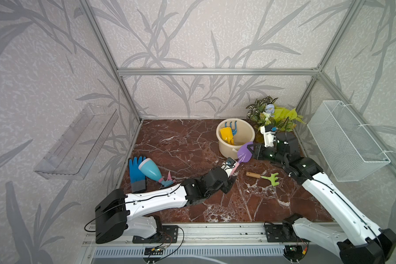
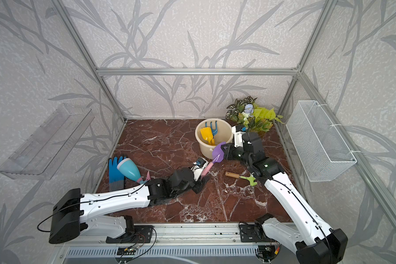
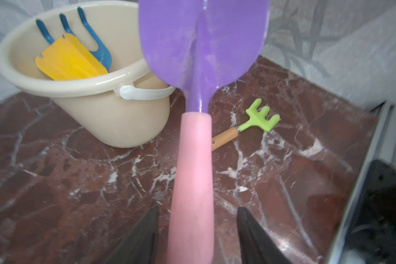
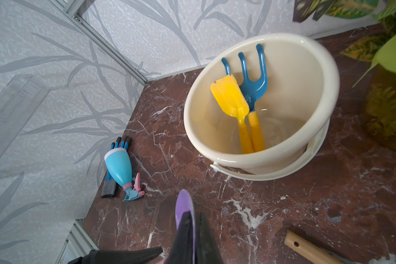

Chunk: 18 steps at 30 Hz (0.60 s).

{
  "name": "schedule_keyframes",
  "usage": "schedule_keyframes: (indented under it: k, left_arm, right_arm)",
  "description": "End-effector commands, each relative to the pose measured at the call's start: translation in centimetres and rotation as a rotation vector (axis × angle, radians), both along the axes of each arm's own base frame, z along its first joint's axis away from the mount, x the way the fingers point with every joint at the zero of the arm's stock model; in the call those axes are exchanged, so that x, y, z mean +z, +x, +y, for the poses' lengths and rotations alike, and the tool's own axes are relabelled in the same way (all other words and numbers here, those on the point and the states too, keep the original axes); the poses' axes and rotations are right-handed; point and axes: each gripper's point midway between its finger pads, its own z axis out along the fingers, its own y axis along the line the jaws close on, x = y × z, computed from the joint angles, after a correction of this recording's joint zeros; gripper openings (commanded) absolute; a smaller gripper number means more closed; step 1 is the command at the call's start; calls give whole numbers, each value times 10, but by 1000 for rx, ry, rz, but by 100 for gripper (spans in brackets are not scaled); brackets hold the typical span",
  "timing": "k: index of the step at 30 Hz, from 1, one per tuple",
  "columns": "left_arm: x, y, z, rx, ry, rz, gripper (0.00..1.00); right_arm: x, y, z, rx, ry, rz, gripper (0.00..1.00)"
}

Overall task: Organize the gardening tools
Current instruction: Pick up the gardening tool from the center of the board, then place the gardening tool in the container.

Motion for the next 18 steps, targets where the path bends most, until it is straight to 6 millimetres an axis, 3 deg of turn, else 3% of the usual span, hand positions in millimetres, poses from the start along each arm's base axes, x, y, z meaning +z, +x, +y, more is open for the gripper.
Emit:
schedule_keyframes:
  k: [1, 6, 13, 18]
  left_arm:
    - [23, 12, 7, 74, -47, -65, 82]
    - [31, 21, 26, 161, -53, -89, 100]
    - [29, 36, 67, 317, -71, -55, 100]
    - [27, 41, 92, 388, -102, -30, 100]
  right_arm:
    - [30, 4, -10, -35, -39, -87, 0]
    - [58, 14, -21, -88, -101, -165, 0]
    - [95, 47, -36, -200, -205, -271, 0]
    - [107, 82, -43, -282, -309, -318, 0]
